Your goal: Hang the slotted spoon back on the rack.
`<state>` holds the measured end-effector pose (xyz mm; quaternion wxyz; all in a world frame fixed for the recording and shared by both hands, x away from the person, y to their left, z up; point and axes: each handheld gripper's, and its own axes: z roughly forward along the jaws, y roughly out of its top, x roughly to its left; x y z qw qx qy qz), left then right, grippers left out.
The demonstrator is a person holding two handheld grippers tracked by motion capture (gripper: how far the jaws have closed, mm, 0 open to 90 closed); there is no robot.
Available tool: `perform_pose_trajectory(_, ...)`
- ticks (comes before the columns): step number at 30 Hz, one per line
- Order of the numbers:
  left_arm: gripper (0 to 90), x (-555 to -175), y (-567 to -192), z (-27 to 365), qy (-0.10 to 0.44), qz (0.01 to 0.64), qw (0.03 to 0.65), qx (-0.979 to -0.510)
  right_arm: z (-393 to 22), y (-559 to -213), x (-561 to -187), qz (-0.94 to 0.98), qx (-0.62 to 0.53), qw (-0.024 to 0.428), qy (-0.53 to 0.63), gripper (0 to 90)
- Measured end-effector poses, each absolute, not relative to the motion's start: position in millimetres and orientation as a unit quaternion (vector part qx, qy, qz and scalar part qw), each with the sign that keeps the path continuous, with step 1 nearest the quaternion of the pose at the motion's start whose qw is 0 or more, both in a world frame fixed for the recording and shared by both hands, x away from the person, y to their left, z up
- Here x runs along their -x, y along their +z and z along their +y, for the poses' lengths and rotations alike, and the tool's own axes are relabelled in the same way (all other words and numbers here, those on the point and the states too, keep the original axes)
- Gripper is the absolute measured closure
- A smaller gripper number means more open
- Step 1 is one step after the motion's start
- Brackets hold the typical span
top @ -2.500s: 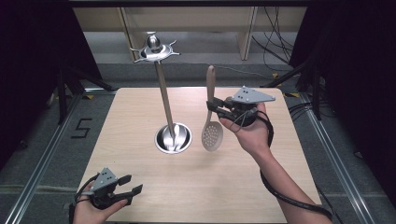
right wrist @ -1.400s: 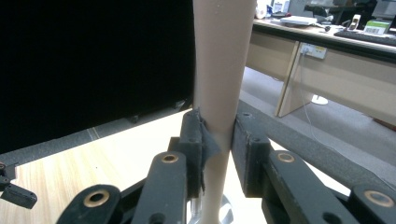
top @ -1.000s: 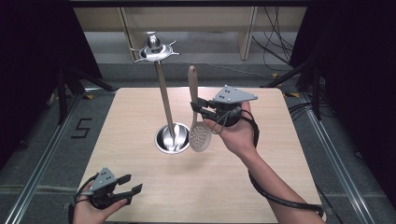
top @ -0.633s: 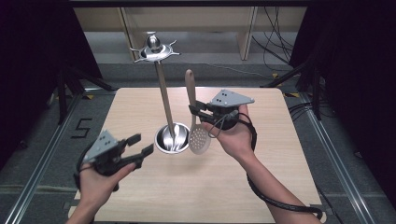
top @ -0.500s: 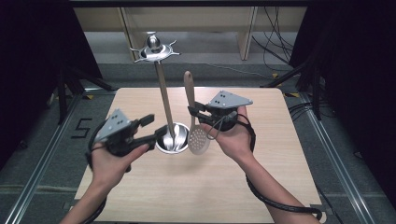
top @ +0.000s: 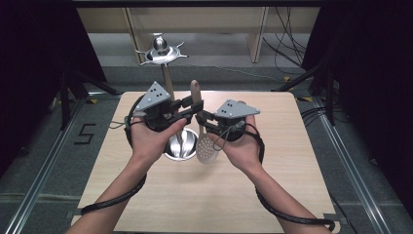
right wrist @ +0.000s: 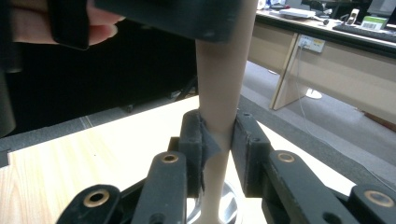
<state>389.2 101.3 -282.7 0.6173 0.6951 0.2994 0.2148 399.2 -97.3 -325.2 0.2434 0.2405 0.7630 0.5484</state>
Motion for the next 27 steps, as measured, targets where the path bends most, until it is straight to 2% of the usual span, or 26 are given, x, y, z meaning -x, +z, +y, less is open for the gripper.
perform_pose_trajectory(3, 73.1, -390, -281, 102, 0.219, 0.287, 0.612, -0.704, -96, -325, -395, 0.766, -0.253, 0.226, 0.546, 75.6)
perform_pose_trajectory(6, 73.9, -391, -278, 107, 0.205, 0.278, 0.613, -0.711, -96, -325, -396, 0.769, -0.232, 0.235, 0.547, 74.1)
perform_pose_trajectory(7, 74.0, -391, -277, 110, 0.200, 0.278, 0.613, -0.712, -96, -324, -394, 0.769, -0.234, 0.230, 0.549, 69.5)
perform_pose_trajectory(9, 74.1, -393, -274, 117, 0.189, 0.273, 0.619, -0.712, -99, -322, -392, 0.765, -0.222, 0.250, 0.551, 59.0)
perform_pose_trajectory(12, 74.1, -398, -270, 128, 0.176, 0.258, 0.620, -0.720, -105, -324, -386, 0.775, -0.203, 0.255, 0.542, 52.9)
perform_pose_trajectory(15, 74.1, -404, -265, 139, 0.164, 0.238, 0.620, -0.729, -118, -330, -378, 0.784, -0.193, 0.269, 0.525, 51.6)
perform_pose_trajectory(19, 74.1, -408, -259, 151, 0.140, 0.213, 0.626, -0.738, -135, -341, -369, 0.789, -0.211, 0.249, 0.520, 51.6)
perform_pose_trajectory(27, 74.0, -414, -256, 165, 0.108, 0.181, 0.622, -0.754, -167, -365, -366, 0.792, -0.242, 0.248, 0.503, 50.8)
